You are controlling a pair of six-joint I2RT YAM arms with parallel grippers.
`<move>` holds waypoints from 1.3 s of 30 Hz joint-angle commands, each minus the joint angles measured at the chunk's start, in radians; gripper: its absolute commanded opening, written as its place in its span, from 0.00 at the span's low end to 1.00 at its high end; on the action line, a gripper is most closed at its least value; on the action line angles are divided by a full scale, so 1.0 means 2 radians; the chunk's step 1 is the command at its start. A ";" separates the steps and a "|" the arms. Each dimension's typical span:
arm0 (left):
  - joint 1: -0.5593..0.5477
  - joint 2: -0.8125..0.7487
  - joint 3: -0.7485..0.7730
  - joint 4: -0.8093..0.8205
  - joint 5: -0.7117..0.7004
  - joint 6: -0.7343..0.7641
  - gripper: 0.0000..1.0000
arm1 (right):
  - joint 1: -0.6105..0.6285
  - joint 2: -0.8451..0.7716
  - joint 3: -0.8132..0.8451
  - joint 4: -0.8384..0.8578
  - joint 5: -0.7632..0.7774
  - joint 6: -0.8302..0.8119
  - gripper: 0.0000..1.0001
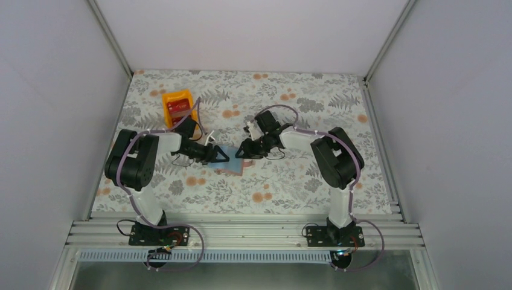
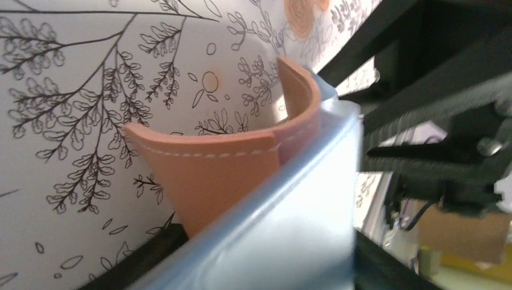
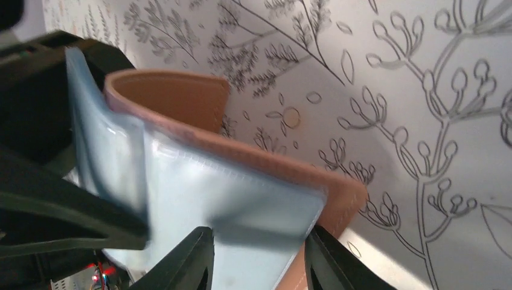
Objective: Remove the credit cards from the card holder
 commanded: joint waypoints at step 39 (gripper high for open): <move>-0.043 -0.151 0.572 -0.405 0.066 0.359 0.02 | -0.025 -0.357 0.111 0.014 -0.055 -0.230 0.69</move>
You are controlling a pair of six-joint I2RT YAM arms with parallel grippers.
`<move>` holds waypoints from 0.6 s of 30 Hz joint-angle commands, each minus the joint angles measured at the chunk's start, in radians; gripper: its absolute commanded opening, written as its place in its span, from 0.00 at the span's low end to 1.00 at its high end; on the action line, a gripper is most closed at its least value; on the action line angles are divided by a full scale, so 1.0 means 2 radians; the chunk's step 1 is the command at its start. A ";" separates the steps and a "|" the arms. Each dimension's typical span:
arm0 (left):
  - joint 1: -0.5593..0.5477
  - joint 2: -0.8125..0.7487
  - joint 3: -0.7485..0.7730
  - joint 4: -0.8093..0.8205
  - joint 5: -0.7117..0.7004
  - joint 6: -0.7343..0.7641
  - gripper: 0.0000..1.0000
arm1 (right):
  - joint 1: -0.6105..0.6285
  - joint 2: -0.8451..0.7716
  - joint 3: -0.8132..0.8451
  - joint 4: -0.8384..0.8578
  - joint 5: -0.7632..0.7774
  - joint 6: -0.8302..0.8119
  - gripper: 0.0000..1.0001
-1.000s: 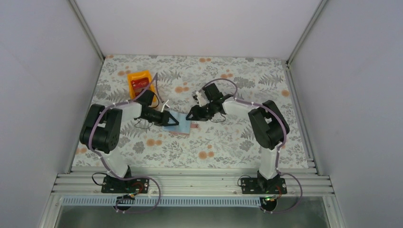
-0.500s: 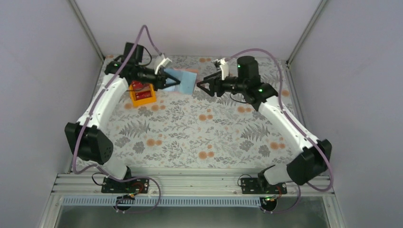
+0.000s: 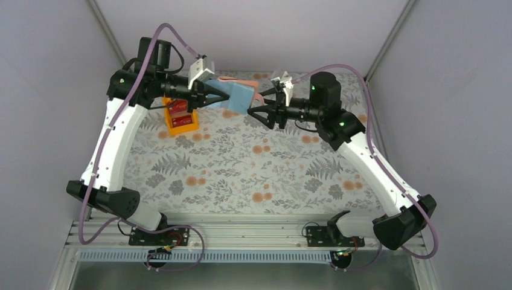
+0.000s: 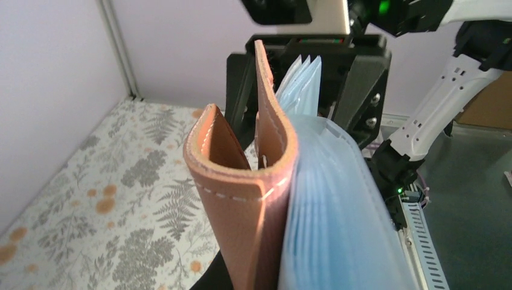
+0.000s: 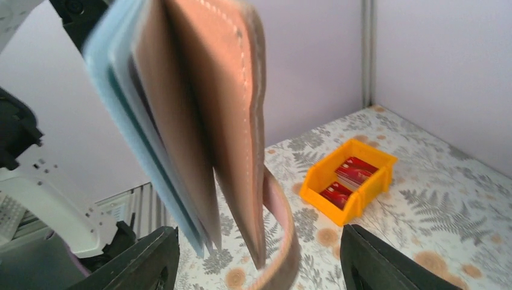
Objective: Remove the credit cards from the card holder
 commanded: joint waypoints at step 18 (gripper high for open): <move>-0.023 -0.036 0.022 -0.040 0.054 0.078 0.02 | 0.032 -0.094 0.010 0.019 0.031 -0.083 0.68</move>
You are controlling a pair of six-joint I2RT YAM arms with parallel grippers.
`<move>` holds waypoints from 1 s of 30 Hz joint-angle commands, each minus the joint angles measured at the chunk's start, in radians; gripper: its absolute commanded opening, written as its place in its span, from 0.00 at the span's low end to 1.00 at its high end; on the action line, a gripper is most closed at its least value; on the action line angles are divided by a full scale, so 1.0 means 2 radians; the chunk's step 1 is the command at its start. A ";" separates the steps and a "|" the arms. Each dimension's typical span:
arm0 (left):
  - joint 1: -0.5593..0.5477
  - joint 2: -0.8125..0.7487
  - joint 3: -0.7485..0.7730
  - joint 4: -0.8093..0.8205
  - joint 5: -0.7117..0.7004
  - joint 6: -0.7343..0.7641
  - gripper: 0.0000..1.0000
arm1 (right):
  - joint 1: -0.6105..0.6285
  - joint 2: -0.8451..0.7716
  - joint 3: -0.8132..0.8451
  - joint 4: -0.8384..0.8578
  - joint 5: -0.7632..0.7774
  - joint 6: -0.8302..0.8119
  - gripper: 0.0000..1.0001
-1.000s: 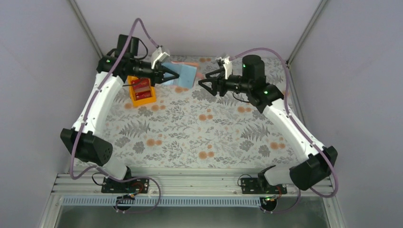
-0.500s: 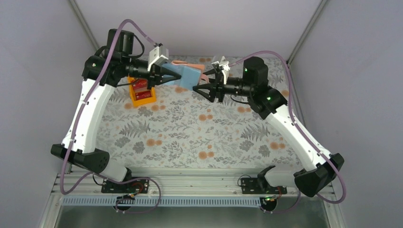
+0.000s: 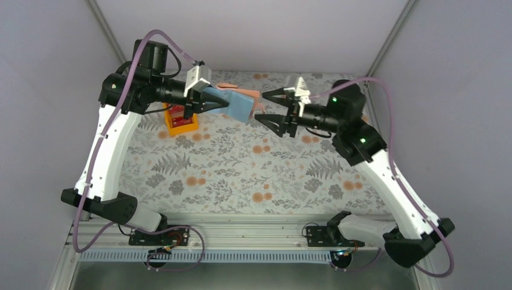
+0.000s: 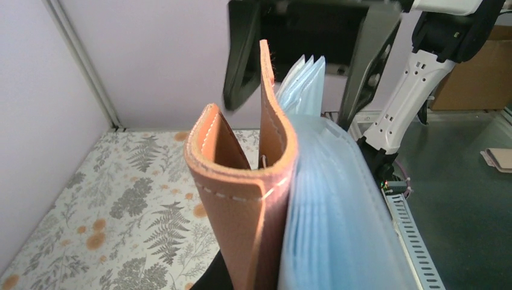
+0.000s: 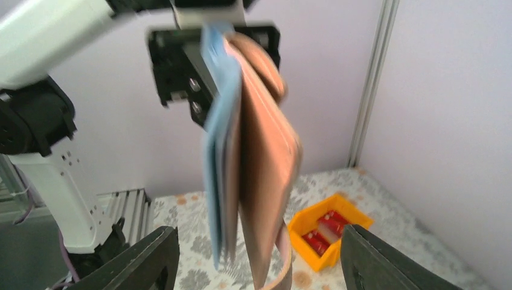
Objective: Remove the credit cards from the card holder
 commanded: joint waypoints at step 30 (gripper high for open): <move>-0.006 -0.011 -0.012 0.019 0.023 -0.006 0.02 | 0.050 0.053 0.055 0.039 -0.008 0.051 0.63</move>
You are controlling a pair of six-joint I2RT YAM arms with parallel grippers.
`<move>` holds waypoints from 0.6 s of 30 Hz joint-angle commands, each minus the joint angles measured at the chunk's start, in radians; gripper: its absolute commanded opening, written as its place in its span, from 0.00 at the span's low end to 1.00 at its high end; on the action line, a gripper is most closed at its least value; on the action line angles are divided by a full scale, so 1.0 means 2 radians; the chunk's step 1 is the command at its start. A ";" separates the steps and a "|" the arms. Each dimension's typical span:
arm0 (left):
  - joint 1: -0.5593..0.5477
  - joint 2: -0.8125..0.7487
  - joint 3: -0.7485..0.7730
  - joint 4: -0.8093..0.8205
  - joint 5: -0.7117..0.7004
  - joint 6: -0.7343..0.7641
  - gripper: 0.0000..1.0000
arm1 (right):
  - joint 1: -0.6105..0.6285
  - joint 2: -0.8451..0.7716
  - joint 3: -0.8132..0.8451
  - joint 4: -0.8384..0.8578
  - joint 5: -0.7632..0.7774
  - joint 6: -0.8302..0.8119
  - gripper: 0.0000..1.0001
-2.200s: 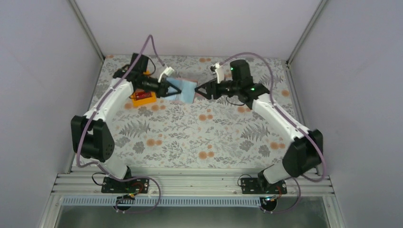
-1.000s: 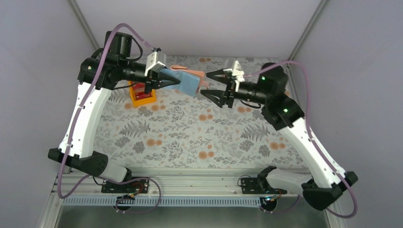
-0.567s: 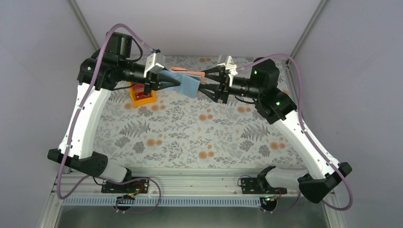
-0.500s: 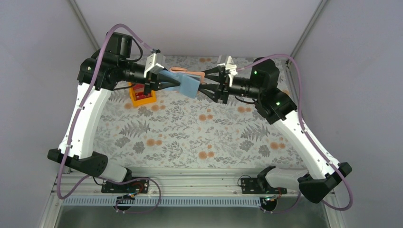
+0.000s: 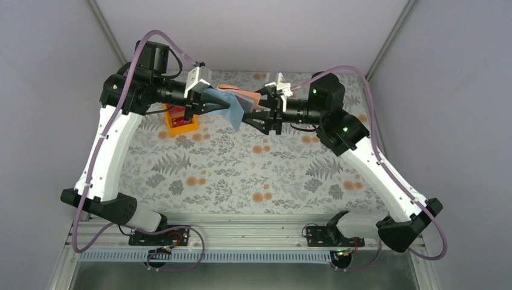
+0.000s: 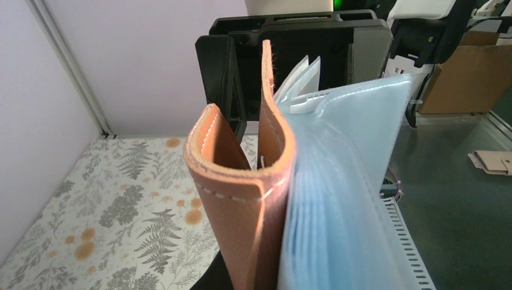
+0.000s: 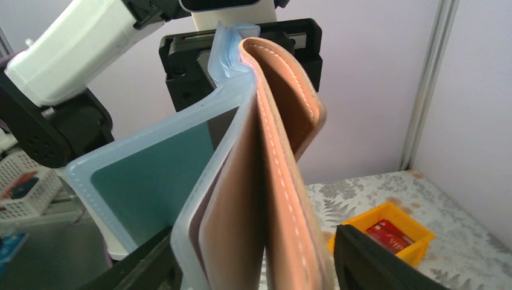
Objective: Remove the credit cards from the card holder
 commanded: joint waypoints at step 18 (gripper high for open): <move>-0.002 -0.006 0.017 0.102 -0.301 -0.093 1.00 | 0.024 0.061 0.082 -0.119 0.415 0.146 0.04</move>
